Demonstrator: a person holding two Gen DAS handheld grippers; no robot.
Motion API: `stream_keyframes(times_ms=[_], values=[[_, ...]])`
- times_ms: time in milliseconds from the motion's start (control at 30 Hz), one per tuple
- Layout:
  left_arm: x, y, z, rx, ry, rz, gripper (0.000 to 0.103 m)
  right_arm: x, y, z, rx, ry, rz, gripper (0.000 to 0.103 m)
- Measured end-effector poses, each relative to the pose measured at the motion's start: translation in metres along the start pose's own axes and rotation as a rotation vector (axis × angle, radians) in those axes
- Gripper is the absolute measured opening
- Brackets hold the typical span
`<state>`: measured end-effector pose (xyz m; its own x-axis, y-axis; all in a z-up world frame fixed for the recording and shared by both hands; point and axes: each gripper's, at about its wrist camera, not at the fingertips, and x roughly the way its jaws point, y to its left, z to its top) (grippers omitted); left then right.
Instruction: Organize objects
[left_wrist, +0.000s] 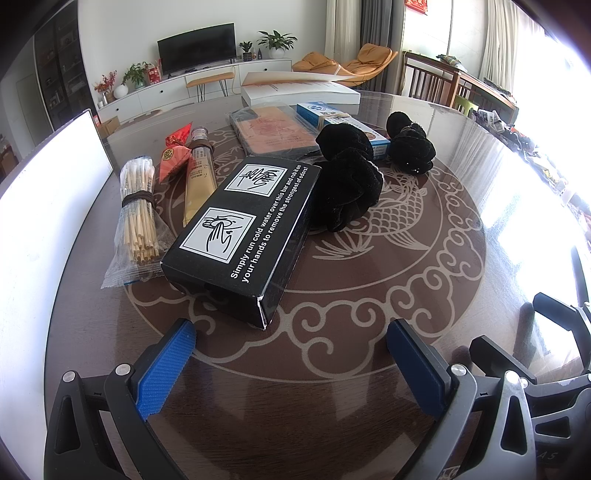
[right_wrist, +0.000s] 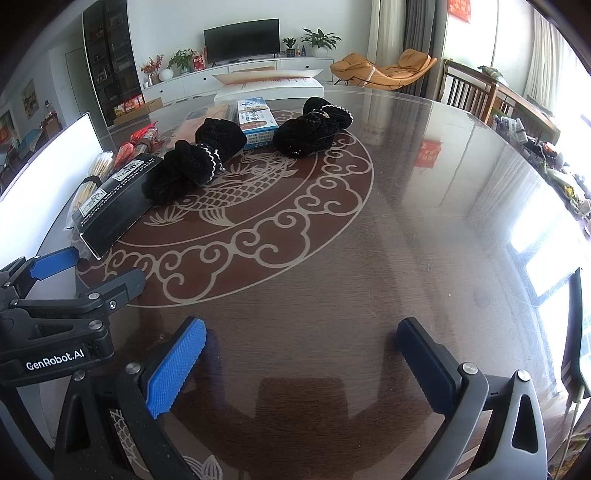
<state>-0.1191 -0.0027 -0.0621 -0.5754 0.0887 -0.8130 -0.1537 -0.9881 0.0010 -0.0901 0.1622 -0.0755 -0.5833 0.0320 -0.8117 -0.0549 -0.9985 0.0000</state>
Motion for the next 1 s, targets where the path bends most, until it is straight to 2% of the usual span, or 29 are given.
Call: stream_keyframes(times_ms=[1000], values=[[0.0001, -0.0001, -0.0001, 0.0, 0.0, 0.0, 0.103, -0.0002, -0.0008, -0.0008, 0.002, -0.002, 0.004, 0.103]])
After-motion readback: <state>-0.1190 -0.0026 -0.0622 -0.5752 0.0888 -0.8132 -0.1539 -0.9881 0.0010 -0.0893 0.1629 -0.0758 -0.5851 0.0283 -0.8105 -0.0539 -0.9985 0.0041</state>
